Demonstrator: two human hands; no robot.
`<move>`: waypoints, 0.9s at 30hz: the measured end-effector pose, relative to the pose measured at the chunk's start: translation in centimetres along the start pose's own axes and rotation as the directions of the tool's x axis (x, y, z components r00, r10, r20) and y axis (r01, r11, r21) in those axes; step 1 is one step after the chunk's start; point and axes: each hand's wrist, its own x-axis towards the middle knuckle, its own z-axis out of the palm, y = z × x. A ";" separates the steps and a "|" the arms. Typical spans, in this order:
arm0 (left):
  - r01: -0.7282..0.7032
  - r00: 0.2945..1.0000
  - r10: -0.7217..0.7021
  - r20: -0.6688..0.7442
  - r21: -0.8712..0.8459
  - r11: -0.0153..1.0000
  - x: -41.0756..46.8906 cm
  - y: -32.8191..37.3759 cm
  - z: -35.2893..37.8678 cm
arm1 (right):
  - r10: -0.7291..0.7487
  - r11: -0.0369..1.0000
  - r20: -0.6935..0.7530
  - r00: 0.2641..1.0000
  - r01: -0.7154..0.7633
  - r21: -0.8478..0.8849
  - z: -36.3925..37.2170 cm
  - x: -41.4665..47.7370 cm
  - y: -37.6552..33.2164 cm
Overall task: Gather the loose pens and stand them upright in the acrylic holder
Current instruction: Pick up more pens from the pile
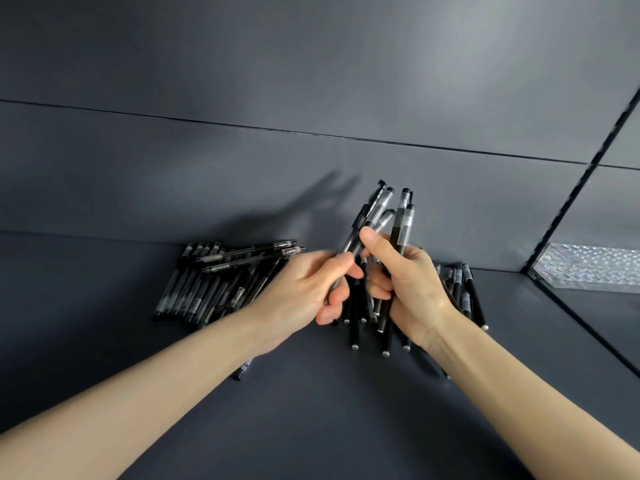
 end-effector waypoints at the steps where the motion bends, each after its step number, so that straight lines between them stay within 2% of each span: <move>1: -0.003 0.999 0.001 0.047 0.041 0.999 -0.2 0.1 0.3 | 0.004 1.000 0.021 1.000 -0.004 0.003 0.0 -0.1 -0.1; 4: -0.002 0.994 -0.011 0.109 0.120 0.993 -0.4 0.1 0.4 | 0.010 1.000 0.082 0.997 -0.010 -0.001 0.0 -0.3 -0.3; 7: 0.015 0.995 -0.028 0.100 0.125 0.992 -0.4 0.2 0.3 | -0.004 1.000 0.103 0.995 0.006 -0.017 0.0 -0.3 -0.3; 9: 0.026 0.998 -0.036 0.050 0.181 0.983 -0.2 0.0 -0.1 | -0.012 0.999 0.084 0.996 0.015 -0.035 0.0 -0.2 -0.1; 13: -0.038 0.998 0.050 -0.026 0.348 0.937 0.1 -0.7 -0.7 | 0.012 1.000 0.024 1.000 -0.012 0.007 0.2 0.1 0.4; 18: -0.011 0.958 0.170 -0.231 0.561 0.828 0.9 -1.2 -2.0 | 0.053 0.998 -0.050 0.997 -0.055 -0.033 0.2 0.1 0.0; 20: 0.022 0.949 0.186 -0.256 0.638 0.770 1.0 -0.9 -2.7 | 0.066 0.997 -0.090 0.994 -0.068 -0.023 0.3 0.1 0.0; 23: 0.077 0.964 0.147 -0.224 0.756 0.650 0.5 -0.7 -3.1 | 0.086 0.995 -0.074 0.993 -0.082 0.055 0.5 0.2 0.2; 27: 0.131 0.978 0.103 -0.183 0.915 0.382 -1.3 -1.3 -2.7 | 0.125 0.982 -0.027 0.992 -0.120 0.147 1.3 0.2 0.4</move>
